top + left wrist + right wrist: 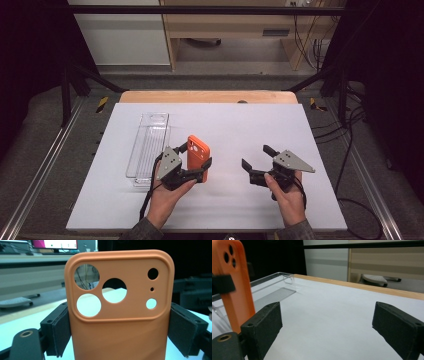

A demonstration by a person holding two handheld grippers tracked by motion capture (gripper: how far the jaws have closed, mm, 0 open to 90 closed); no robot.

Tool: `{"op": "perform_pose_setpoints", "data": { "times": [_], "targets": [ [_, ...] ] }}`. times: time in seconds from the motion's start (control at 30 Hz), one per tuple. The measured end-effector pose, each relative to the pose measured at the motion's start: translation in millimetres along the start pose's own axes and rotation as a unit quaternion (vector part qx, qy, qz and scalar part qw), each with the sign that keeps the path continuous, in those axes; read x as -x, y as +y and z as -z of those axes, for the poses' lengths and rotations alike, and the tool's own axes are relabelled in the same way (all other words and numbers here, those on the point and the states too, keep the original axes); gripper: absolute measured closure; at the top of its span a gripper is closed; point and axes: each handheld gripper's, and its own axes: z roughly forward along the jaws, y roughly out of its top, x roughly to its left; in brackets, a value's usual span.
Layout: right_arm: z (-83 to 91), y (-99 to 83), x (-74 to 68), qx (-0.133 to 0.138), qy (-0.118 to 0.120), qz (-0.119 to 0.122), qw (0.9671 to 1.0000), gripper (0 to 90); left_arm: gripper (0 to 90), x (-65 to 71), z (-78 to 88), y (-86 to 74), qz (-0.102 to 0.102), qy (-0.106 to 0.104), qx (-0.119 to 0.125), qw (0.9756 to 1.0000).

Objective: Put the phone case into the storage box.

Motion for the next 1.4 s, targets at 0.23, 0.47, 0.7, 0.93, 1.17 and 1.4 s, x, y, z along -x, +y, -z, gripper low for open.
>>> {"op": "perform_pose_setpoints", "data": {
  "times": [0.23, 0.47, 0.7, 0.93, 1.17, 1.4],
  "targets": [
    [9.8, -15.2, 19.2, 0.015, -0.020, -0.018, 0.9995, 8.4, 15.2, -12.9, 0.1, 25.8, -0.007, 0.031, 0.005, 0.9995],
    [14.9, -24.3, 28.7, 0.027, -0.027, -0.029, 0.9989, 8.3, 15.2, -29.6, -1.9, 47.7, -0.019, 0.059, 0.005, 0.9980],
    [17.1, -27.4, 31.8, 0.023, -0.040, -0.016, 0.9988, 8.1, 15.2, -49.5, -1.1, 68.1, -0.030, 0.103, 0.008, 0.9942],
    [15.9, -30.6, 31.5, 0.012, -0.044, -0.008, 0.9989, 8.1, 15.2, -68.8, 2.4, 70.3, -0.005, 0.136, 0.004, 0.9907],
    [17.4, -32.2, 32.5, 0.011, -0.049, -0.007, 0.9987, 7.9, 15.3, -89.1, 5.4, 74.7, 0.000, 0.179, 0.005, 0.9838],
    [17.0, -33.2, 31.1, 0.007, -0.047, 0.003, 0.9988, 7.8, 15.3, -109.8, 4.2, 79.2, 0.004, 0.215, 0.003, 0.9765]
  ]
}}
